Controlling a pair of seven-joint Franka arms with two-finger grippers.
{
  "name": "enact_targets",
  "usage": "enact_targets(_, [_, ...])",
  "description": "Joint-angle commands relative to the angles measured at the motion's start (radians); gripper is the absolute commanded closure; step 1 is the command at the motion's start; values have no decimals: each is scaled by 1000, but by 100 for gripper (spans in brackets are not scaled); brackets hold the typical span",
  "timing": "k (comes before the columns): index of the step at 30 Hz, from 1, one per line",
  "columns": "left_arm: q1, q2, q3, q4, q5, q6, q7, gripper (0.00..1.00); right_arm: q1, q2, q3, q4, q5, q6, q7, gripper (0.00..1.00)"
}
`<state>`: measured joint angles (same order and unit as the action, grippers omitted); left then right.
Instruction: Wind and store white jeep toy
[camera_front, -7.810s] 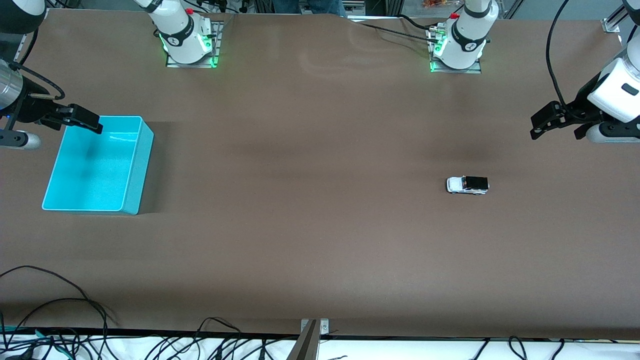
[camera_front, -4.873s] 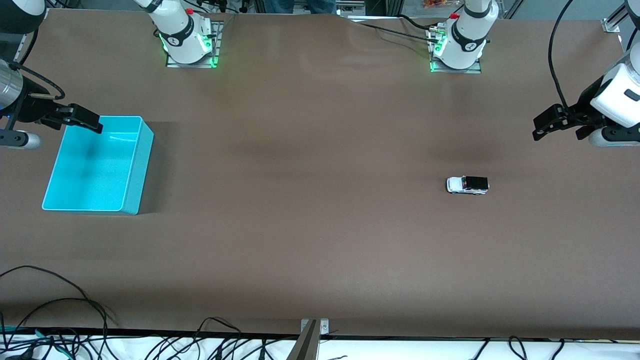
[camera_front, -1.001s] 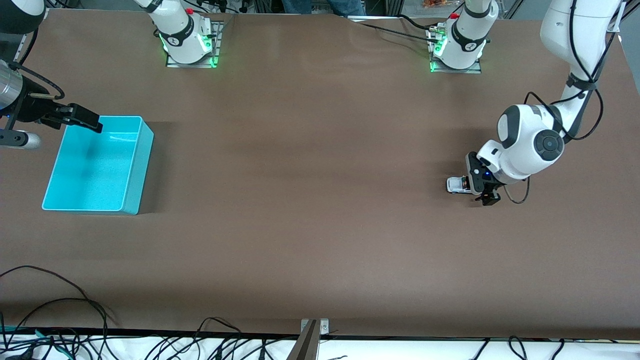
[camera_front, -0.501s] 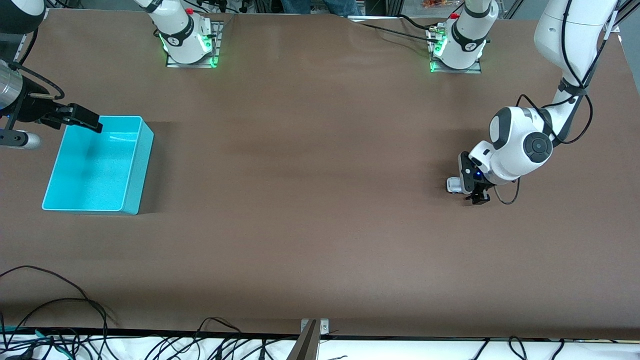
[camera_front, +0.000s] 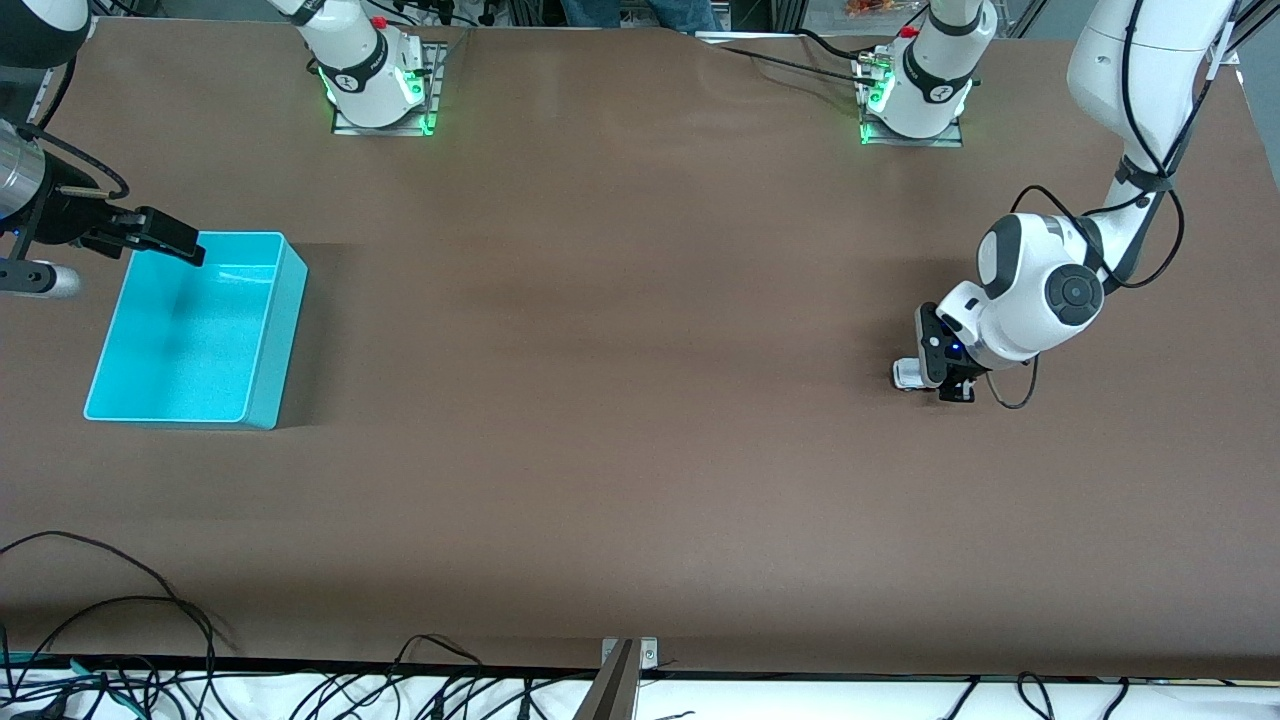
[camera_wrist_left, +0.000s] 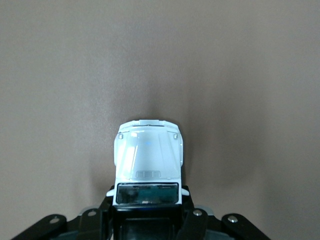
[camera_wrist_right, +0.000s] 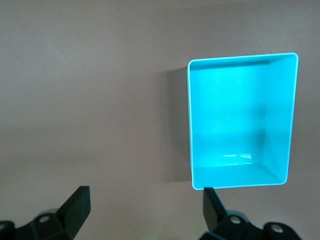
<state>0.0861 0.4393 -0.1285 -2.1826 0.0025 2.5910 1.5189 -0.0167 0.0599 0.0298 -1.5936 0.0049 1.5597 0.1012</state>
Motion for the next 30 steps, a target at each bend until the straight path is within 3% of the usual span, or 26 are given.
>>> enact_targets(1, [6,-1,-10,-5,13,12,18,97,11,-2,-11,11,3,-13,-6,0])
enact_targets(18, [38,76,6,6,13,11,129,93,11,-2,-11,12,3,-15,-6,0])
enact_targets(30, [67,111,99,7,13,9,259,94,9,-2,-11,11,3,-15,-6,0])
